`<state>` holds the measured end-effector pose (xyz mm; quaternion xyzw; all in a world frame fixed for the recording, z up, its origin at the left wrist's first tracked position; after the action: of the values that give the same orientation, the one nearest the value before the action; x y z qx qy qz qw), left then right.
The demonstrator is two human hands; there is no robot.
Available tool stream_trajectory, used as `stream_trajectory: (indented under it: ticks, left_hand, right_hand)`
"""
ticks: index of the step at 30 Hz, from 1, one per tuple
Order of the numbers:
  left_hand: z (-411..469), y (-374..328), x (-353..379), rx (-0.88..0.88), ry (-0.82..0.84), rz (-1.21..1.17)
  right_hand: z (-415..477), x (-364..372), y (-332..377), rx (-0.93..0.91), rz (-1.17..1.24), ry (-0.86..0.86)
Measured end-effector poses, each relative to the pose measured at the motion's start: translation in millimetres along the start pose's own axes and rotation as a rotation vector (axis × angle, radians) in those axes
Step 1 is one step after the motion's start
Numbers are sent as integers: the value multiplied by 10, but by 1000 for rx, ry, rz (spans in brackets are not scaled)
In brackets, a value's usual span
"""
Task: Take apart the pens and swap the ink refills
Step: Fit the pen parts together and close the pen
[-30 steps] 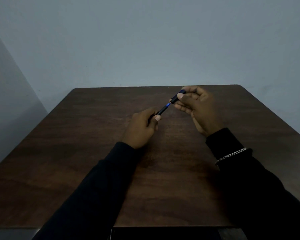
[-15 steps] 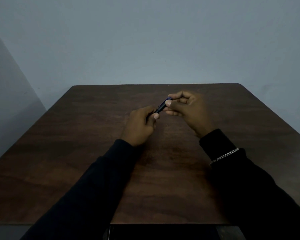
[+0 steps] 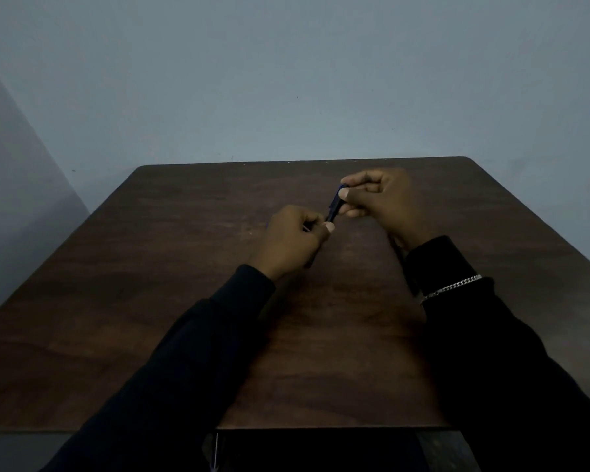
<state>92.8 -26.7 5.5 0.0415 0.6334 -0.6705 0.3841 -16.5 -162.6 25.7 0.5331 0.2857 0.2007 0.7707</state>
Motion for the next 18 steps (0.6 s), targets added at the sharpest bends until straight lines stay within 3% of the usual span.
stream_trajectory:
  ticks: [6, 11, 18]
  left_hand:
    - [143, -31, 461, -146, 83, -79]
    - [238, -6, 899, -323, 116, -253]
    - [250, 50, 1008, -374, 105, -200]
  right_hand:
    - [25, -260, -52, 53, -309, -16]
    - [33, -374, -126, 105, -774, 16]
    - [45, -276, -268, 171, -859, 107]
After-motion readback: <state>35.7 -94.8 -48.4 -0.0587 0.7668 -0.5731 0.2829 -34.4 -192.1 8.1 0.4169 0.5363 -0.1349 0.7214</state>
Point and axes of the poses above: each hand's wrist, its own z-axis towards the middle knuckle, its own x-axis out of the palm, y = z × x, the point moved 8 cm from there along z, towards the middle knuckle, and after that the axes turned 3 degrees about -z, right-handed, at the moved point
